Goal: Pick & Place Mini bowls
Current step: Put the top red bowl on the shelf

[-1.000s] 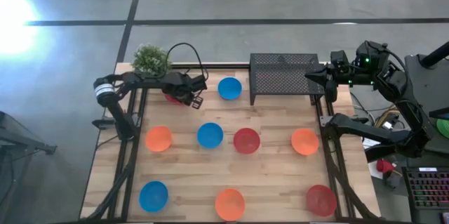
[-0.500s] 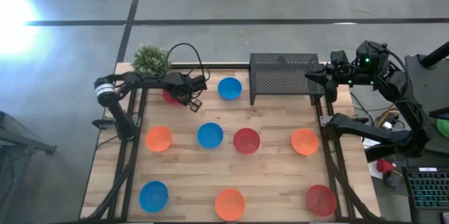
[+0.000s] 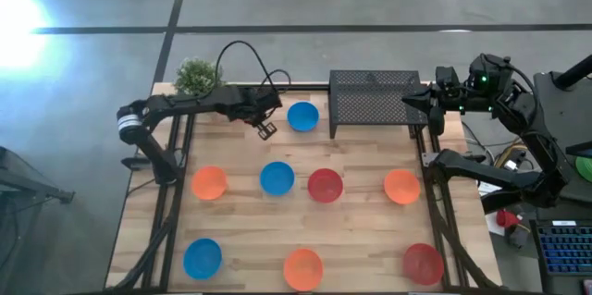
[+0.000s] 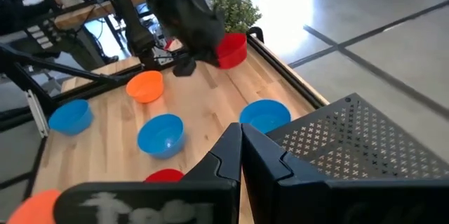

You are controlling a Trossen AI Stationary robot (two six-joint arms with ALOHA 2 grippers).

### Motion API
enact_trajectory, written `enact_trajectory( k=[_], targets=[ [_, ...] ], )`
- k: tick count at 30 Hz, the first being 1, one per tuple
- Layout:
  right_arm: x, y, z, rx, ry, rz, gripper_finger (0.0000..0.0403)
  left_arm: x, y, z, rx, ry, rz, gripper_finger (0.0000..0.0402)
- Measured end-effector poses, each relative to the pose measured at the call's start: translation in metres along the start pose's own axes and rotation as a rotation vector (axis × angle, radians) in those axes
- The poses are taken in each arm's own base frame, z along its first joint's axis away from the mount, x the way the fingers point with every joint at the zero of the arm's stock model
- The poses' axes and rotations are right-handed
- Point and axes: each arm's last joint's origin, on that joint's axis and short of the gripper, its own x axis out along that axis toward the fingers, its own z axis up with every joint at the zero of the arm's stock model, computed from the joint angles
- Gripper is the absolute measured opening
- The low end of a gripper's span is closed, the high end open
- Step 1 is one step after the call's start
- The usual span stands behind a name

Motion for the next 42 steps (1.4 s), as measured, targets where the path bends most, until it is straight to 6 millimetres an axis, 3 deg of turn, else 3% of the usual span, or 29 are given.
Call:
enact_trajectory(
  k=[4, 9, 13, 21, 25, 35, 42],
  targets=[
    [0.001, 0.0, 0.0, -0.032, 0.002, 0.0, 0.0008, -0.027, -0.01, 0.014, 0.155, -0.114, 0.068, 0.0],
    [0.014, -0.007, 0.002, -0.08, 0.003, 0.001, 0.0008, -0.051, -0.027, 0.018, 0.459, -0.198, 0.215, 0.0],
    [0.029, -0.014, 0.001, -0.134, 0.004, 0.002, 0.0008, -0.06, -0.041, 0.015, 0.673, -0.222, 0.247, 0.0],
    [0.056, -0.017, -0.003, -0.223, -0.098, 0.063, 0.0008, -0.069, -0.063, 0.016, 0.912, -0.314, 0.322, 0.0],
    [0.068, -0.012, -0.005, -0.274, -0.169, 0.115, 0.0008, -0.073, -0.065, 0.018, 0.971, -0.323, 0.414, 0.0],
    [0.108, -0.004, -0.013, -0.35, -0.172, 0.226, 0.0008, -0.075, -0.069, 0.024, 1.013, -0.376, 0.434, 0.0],
    [0.123, -0.004, -0.004, -0.297, -0.14, 0.238, 0.0008, -0.076, -0.085, 0.029, 1.053, -0.409, 0.412, 0.0]
  ],
)
